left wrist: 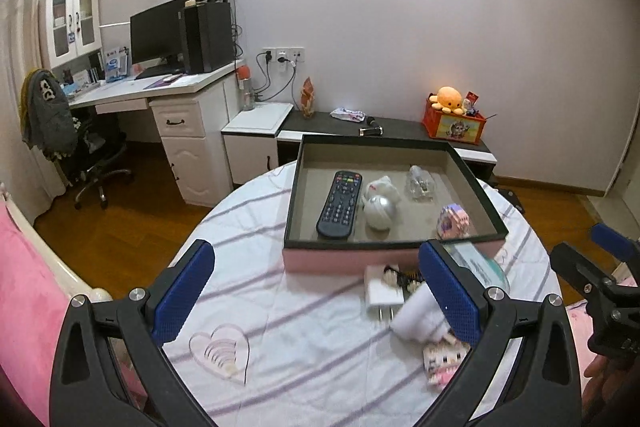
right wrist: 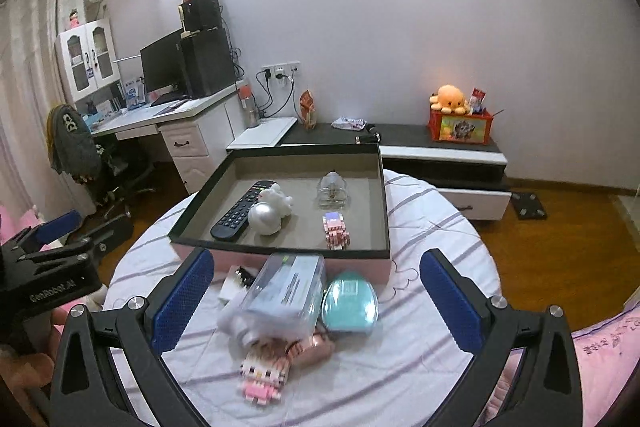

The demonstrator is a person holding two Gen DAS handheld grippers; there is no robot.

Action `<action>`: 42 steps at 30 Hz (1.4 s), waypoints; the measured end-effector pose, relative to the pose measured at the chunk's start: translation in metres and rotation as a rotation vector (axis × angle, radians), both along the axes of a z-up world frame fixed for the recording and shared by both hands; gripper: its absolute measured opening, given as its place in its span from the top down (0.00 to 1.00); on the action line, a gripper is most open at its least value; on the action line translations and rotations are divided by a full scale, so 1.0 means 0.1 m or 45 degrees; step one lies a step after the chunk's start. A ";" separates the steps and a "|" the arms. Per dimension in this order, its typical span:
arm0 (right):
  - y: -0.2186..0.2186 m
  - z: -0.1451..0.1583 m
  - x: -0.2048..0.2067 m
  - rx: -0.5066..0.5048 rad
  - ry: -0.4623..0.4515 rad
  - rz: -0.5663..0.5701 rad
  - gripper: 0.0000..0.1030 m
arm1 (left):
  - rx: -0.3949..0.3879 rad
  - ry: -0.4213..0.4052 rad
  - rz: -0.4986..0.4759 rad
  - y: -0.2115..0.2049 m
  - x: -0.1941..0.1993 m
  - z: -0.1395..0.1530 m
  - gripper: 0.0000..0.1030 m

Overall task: Organize rigid objects
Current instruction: 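Move both tools back toward the hair dryer and Hello Kitty figure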

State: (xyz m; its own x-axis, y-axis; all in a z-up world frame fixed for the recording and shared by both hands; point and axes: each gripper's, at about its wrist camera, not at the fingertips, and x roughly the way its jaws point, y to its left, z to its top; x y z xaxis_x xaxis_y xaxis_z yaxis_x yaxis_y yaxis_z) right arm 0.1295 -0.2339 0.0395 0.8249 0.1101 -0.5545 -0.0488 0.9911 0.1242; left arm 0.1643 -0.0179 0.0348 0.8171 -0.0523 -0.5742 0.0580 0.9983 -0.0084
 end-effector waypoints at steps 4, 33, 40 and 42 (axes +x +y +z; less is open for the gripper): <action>0.02 -0.01 -0.19 -0.007 -0.016 -0.009 0.00 | -0.006 -0.014 0.015 0.03 -0.20 -0.01 0.00; -0.01 -0.35 -0.53 -0.054 0.082 -0.018 0.00 | -0.057 0.045 -0.026 0.02 -0.59 -0.46 0.00; -0.02 -0.60 -0.37 -0.081 0.203 0.009 0.00 | -0.073 0.145 -0.070 -0.07 -0.42 -0.74 0.00; 0.05 -0.71 -0.33 -0.072 0.243 0.035 0.00 | -0.071 0.161 -0.058 -0.05 -0.38 -0.78 0.00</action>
